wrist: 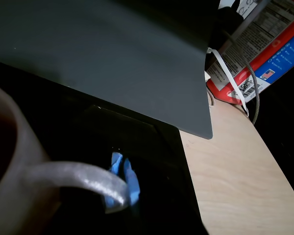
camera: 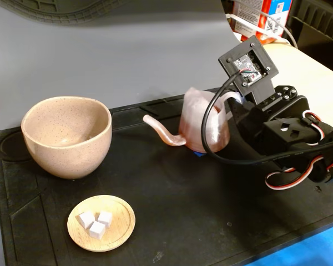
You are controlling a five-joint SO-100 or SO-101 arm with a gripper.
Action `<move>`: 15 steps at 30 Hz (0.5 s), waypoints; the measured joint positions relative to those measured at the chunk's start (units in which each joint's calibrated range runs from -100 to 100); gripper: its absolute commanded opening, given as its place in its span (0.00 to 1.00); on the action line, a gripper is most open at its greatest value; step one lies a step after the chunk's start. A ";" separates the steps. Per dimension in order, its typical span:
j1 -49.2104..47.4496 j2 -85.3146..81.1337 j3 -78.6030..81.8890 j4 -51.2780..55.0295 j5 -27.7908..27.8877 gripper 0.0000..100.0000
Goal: Pick up a kettle and pour liquid into a cup.
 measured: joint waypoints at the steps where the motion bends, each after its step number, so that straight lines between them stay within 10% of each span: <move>1: -0.23 0.00 0.00 0.00 0.00 0.01; 15: -0.83 -9.76 0.10 8.14 0.00 0.01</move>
